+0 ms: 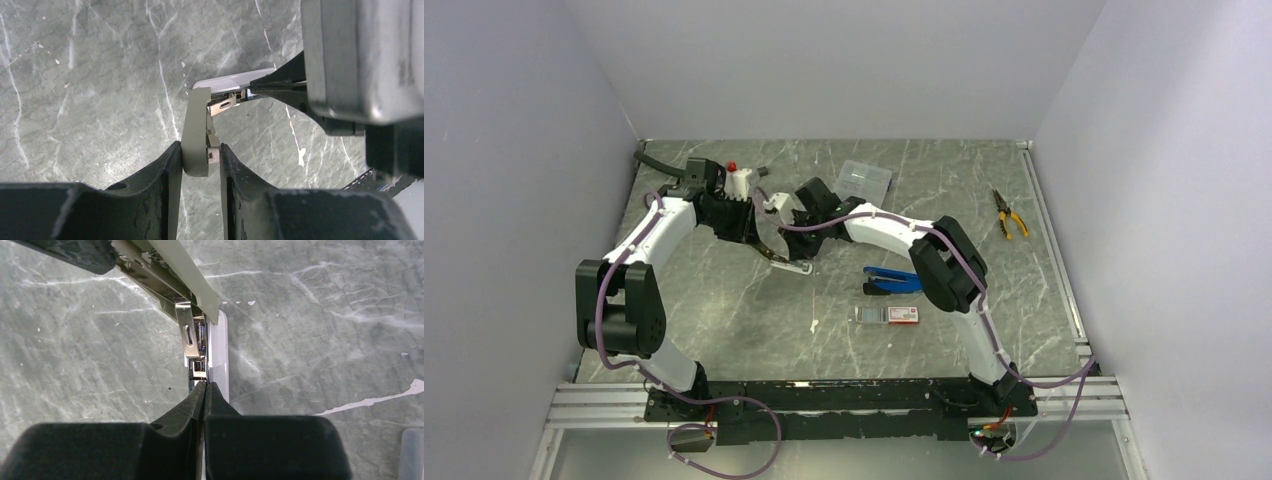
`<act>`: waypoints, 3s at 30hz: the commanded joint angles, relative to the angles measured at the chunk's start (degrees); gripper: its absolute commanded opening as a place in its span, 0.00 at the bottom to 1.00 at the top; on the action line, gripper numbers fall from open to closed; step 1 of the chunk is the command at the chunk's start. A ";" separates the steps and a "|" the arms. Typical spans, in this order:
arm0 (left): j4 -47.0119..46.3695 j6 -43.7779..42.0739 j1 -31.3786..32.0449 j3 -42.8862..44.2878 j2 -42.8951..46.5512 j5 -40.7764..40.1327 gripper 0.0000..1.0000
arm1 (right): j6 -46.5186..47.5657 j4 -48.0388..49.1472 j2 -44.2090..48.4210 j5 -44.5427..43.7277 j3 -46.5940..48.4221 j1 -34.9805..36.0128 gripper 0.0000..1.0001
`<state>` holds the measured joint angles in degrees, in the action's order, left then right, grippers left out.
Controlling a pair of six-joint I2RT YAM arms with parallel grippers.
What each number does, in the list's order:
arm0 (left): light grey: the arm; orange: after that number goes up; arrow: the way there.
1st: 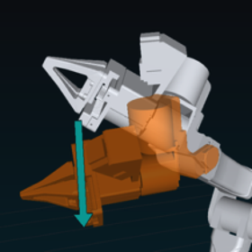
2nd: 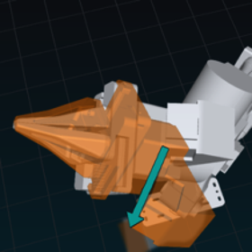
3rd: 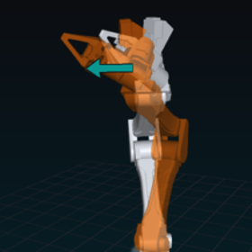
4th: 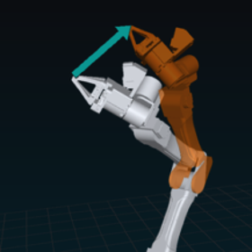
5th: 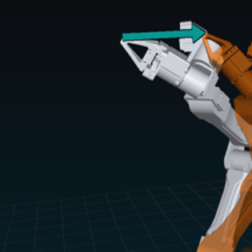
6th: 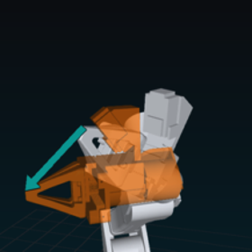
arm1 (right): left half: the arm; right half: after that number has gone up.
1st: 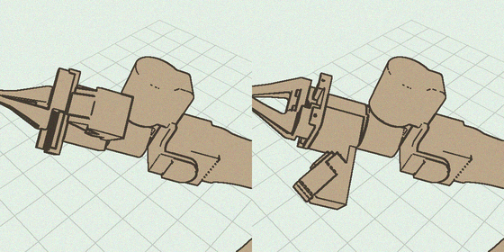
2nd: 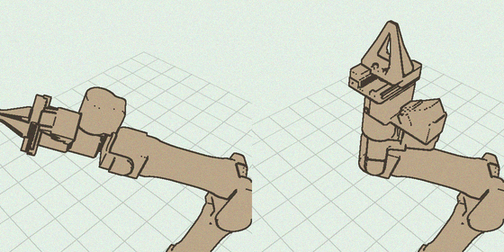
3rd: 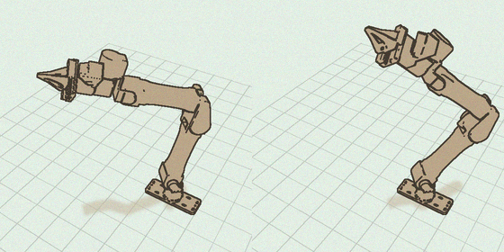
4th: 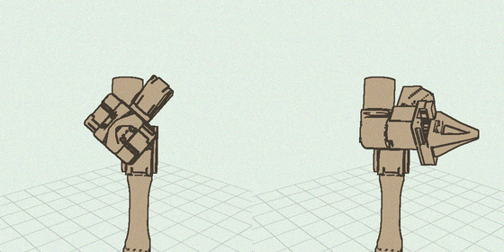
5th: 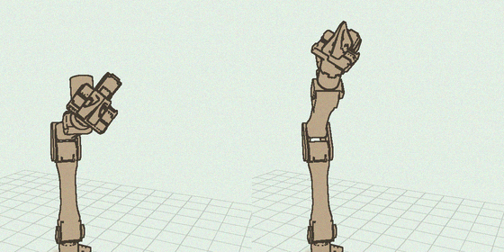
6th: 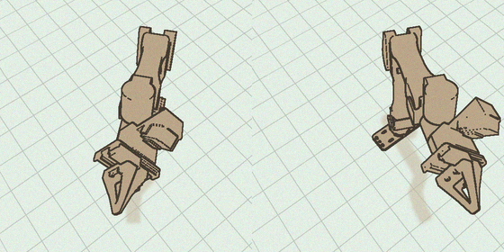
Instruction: Load the staples into the stapler
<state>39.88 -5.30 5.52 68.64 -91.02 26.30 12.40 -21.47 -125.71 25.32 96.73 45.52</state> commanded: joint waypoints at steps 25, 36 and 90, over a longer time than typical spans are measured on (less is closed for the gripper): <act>0.90 -0.58 0.06 0.96 -0.43 4.02 0.32 | -1.82 2.47 0.90 8.17 -0.16 -2.42 0.34; 0.99 -0.46 0.08 1.11 -0.91 3.92 0.31 | 0.06 3.47 2.05 7.00 -2.95 -0.98 0.31; 0.68 -0.44 0.09 0.71 -0.30 3.61 0.29 | 1.42 2.41 3.53 -1.26 -3.70 -0.09 0.11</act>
<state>40.18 -5.32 5.43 68.66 -91.55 28.32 11.27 -19.18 -125.47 27.16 93.89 45.71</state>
